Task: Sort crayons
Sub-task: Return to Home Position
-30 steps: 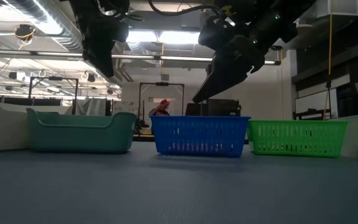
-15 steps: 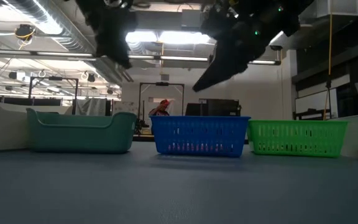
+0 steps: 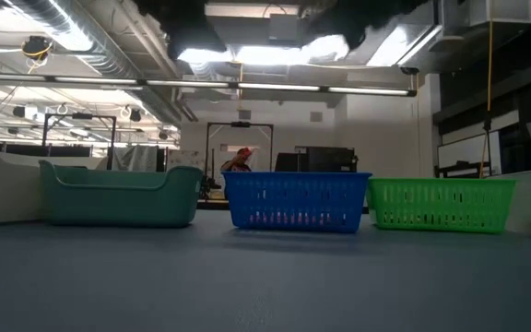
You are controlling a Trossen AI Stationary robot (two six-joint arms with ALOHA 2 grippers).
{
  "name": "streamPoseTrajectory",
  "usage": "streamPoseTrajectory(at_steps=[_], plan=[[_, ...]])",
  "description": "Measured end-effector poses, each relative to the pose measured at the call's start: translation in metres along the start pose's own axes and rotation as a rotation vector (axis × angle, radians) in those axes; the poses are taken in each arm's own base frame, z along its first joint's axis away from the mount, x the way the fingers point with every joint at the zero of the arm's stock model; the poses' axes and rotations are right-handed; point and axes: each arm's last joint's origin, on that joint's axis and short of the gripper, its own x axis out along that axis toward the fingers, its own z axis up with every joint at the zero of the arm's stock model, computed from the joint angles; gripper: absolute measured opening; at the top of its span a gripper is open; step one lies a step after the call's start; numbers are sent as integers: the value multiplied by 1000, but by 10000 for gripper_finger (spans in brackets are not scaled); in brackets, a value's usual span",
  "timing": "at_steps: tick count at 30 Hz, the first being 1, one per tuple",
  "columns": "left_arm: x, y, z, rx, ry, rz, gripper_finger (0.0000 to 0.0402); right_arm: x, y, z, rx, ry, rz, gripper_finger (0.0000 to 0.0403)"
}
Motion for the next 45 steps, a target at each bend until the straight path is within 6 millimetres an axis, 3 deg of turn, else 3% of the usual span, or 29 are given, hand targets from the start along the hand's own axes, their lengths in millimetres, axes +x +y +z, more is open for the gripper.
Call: streamPoseTrajectory(at_steps=[5,11,18,23,26,32,37,45], plan=[[-37,-5,4,10,-95,-17,1,-47,-1,17,-4,-112,-10,12],[-99,-5,1,12,-241,-10,0,-103,-2,23,-4,-188,-16,2],[-160,0,-27,-22,-268,33,0,-160,-1,11,0,-197,-17,7],[-180,2,-45,-76,-241,28,0,-184,0,0,24,-179,-13,7],[-174,1,-54,-65,-257,1,0,-188,1,-10,24,-174,-13,7],[-129,1,-92,-33,-291,-60,0,-182,4,-50,57,-163,-9,7],[-97,1,-125,39,-387,-136,0,-168,7,-81,100,-257,4,8],[-77,7,-168,57,-465,-186,0,-155,11,-126,168,-290,38,7]])
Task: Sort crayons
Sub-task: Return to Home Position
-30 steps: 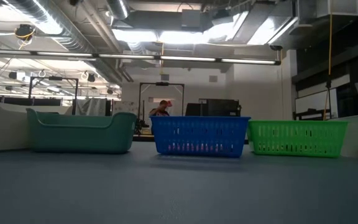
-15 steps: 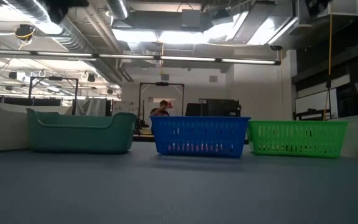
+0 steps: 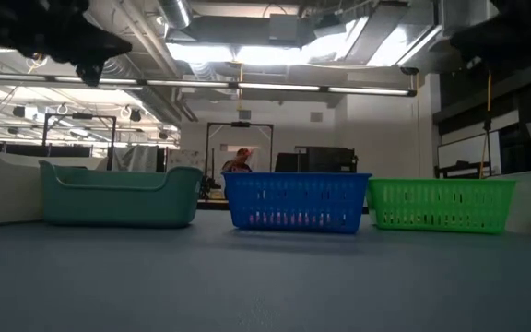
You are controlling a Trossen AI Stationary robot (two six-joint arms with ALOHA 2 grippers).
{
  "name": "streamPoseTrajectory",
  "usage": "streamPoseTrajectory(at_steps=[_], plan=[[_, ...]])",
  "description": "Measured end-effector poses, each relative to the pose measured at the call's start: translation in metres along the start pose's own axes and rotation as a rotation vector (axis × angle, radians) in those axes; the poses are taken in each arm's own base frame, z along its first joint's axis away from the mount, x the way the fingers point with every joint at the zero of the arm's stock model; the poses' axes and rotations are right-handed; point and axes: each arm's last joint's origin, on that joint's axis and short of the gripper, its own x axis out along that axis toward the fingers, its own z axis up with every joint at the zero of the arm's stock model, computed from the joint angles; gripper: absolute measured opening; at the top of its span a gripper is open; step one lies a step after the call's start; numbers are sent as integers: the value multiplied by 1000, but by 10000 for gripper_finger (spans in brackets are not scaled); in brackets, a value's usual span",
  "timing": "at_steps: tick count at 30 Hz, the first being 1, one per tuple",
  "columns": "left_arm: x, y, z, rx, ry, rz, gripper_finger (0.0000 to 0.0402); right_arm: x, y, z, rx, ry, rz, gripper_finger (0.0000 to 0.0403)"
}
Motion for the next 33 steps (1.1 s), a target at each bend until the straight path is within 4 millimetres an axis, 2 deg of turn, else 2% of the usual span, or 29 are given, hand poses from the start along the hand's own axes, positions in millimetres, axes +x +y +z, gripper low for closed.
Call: streamPoseTrajectory(at_steps=[6,12,20,23,29,33], plan=[[-11,2,-13,12,-67,-9,0,-9,-1,-17,30,-57,6,7],[-24,3,-17,26,-163,-22,0,-24,-1,-18,-1,-166,15,7],[-17,5,-29,25,-154,-2,0,-24,0,-18,-30,-159,39,7],[-15,6,-30,24,-202,6,0,-25,0,-14,-45,-197,42,7],[-8,8,-44,46,-286,-4,0,-25,1,-10,-67,-240,43,7],[-6,8,-50,62,-286,0,0,-23,1,-9,-73,-321,58,7]])
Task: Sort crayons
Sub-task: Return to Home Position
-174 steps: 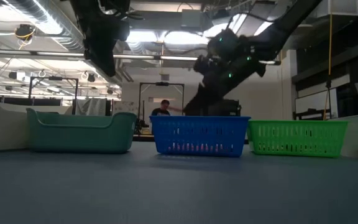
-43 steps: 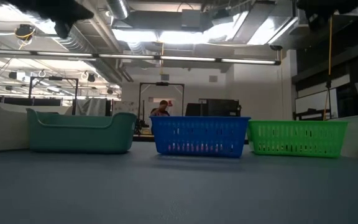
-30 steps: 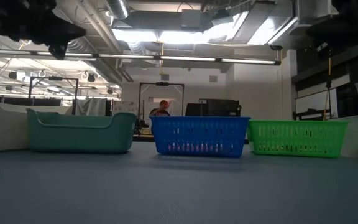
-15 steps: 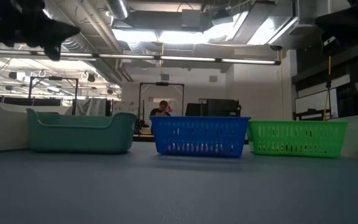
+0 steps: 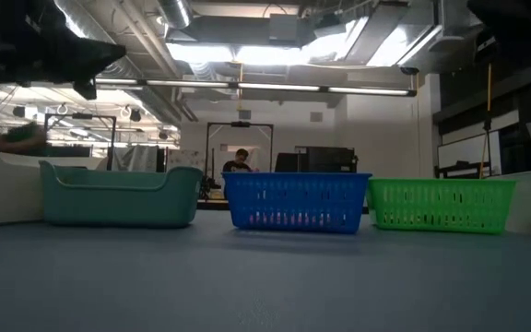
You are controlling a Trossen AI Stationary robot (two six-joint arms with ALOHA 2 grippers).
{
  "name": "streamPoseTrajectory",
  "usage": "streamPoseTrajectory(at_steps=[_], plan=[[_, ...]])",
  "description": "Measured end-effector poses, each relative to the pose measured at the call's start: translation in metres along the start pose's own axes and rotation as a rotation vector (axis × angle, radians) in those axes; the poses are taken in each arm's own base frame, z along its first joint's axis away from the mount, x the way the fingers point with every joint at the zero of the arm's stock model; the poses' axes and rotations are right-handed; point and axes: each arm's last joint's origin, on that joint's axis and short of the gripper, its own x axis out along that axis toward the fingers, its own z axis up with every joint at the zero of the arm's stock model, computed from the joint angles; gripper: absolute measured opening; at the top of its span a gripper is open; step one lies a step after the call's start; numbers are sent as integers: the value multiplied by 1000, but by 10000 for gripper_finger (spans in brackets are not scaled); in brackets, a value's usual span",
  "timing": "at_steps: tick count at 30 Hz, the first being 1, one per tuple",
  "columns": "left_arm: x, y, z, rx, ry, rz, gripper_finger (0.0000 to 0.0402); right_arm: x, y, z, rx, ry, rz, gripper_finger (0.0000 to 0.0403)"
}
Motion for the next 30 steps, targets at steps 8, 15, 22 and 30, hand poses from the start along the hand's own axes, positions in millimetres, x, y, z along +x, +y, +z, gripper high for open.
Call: streamPoseTrajectory(at_steps=[8,15,22,30], plan=[[0,0,-1,36,12,1,0,11,-1,-39,3,-81,35,7],[0,1,-6,34,61,6,0,13,-2,-59,53,-54,34,7],[-1,1,-10,34,109,10,0,13,-5,-71,27,67,-51,7],[-1,1,-18,8,183,7,0,12,-6,-80,28,162,-74,7]])
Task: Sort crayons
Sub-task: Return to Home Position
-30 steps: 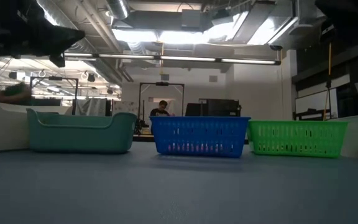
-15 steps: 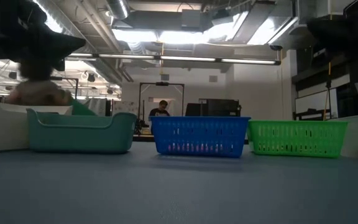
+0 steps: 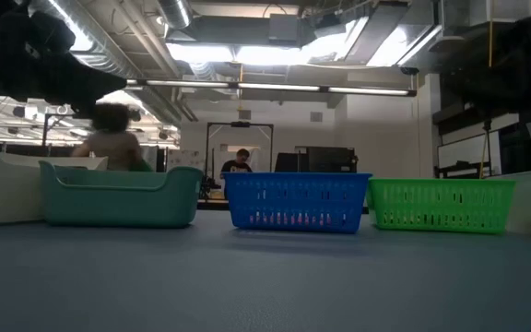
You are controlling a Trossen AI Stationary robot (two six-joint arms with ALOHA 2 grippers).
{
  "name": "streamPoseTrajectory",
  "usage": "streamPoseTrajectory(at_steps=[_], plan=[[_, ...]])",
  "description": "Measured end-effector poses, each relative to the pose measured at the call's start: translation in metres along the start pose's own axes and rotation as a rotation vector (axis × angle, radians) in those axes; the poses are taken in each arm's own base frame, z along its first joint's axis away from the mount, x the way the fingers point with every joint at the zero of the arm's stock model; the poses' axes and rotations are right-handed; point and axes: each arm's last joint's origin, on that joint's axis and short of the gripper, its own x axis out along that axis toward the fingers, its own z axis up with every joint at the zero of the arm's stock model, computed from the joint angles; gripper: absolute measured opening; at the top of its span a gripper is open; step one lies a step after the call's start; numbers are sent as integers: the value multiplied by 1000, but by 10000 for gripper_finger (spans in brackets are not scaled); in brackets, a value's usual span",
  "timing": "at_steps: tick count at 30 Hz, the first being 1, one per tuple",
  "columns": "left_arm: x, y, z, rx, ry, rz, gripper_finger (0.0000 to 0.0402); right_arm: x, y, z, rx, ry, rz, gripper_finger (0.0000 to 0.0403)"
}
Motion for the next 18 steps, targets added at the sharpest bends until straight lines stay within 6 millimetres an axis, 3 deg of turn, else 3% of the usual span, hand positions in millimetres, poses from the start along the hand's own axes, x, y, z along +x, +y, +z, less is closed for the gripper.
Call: streamPoseTrajectory(at_steps=[18], plan=[[0,0,0,1,0,2,0,0,0,0,-10,-1,0,7]])
